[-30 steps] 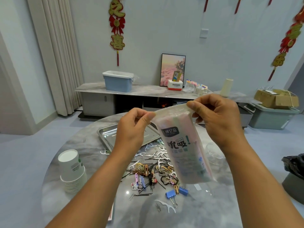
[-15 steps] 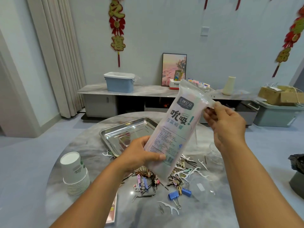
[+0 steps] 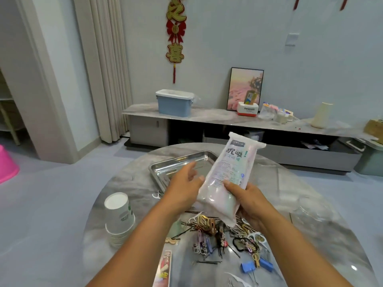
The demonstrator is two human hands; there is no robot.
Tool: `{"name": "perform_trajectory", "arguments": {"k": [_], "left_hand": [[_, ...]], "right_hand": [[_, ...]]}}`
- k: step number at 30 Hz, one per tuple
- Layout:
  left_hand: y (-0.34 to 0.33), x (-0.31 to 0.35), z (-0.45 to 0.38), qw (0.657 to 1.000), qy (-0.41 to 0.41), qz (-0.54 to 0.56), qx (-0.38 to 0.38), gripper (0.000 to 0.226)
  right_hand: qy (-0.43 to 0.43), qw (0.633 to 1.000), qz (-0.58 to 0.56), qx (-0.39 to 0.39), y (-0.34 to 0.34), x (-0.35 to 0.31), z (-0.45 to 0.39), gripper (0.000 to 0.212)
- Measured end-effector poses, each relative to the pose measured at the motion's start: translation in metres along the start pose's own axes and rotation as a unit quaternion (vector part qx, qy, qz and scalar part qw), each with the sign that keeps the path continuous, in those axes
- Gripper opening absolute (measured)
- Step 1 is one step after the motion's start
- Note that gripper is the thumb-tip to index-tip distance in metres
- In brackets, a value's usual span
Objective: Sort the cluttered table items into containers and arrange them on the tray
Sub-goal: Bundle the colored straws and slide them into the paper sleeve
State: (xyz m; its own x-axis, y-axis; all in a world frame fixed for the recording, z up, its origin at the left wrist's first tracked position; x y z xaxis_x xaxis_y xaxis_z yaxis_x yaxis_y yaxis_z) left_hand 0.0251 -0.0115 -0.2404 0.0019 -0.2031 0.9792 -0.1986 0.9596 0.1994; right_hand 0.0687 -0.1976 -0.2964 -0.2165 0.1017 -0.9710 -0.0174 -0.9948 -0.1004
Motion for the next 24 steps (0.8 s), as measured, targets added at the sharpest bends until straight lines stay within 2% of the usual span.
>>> {"name": "perform_trajectory", "arguments": {"k": [3, 6, 8, 15, 17, 19, 21, 23, 24], "left_hand": [[0.022, -0.018, -0.008, 0.998, 0.056, 0.008, 0.041, 0.052], [0.039, -0.039, -0.016, 0.987, 0.121, 0.055, 0.090, 0.050], [0.041, -0.046, -0.021, 0.981, 0.146, 0.087, 0.097, 0.050], [0.055, -0.057, -0.042, 0.964, 0.170, 0.153, 0.137, 0.044], [0.058, -0.058, -0.047, 0.961, 0.172, 0.163, 0.139, 0.046], [0.062, -0.059, -0.050, 0.960, 0.174, 0.170, 0.140, 0.046], [0.069, -0.058, -0.052, 0.958, 0.174, 0.172, 0.146, 0.046], [0.075, -0.056, -0.052, 0.958, 0.171, 0.173, 0.149, 0.048], [0.079, -0.054, -0.052, 0.958, 0.168, 0.177, 0.152, 0.048]], "right_hand": [[-0.060, 0.995, -0.060, 0.048, -0.012, 0.017, -0.034, 0.038], [-0.107, 0.984, -0.130, 0.064, -0.046, 0.024, -0.069, 0.041], [-0.119, 0.978, -0.151, 0.077, -0.067, 0.025, -0.089, 0.042], [-0.156, 0.970, -0.158, 0.093, -0.139, 0.046, -0.140, 0.050], [-0.169, 0.971, -0.153, 0.078, -0.156, 0.054, -0.144, 0.045], [-0.179, 0.977, -0.107, 0.045, -0.168, 0.063, -0.143, 0.029], [-0.159, 0.986, 0.015, 0.040, -0.166, 0.067, -0.140, 0.015], [-0.076, 0.980, 0.172, 0.070, -0.151, 0.061, -0.143, 0.019], [-0.026, 0.963, 0.249, 0.100, -0.140, 0.055, -0.144, 0.021]]}}
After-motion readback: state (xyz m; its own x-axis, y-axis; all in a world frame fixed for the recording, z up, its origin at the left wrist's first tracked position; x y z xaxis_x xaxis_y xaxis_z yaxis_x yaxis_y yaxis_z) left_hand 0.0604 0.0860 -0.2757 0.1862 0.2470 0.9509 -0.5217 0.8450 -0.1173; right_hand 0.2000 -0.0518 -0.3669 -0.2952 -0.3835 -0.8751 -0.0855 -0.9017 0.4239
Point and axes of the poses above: each hand's wrist, its own z-axis away from the middle knuckle, its own y-axis out of the back of the hand, x = y × z, the point moved 9 cm from there along -z, towards the middle knuckle, and after that the axes turned 7 degrees about x, right-handed, at the moved point
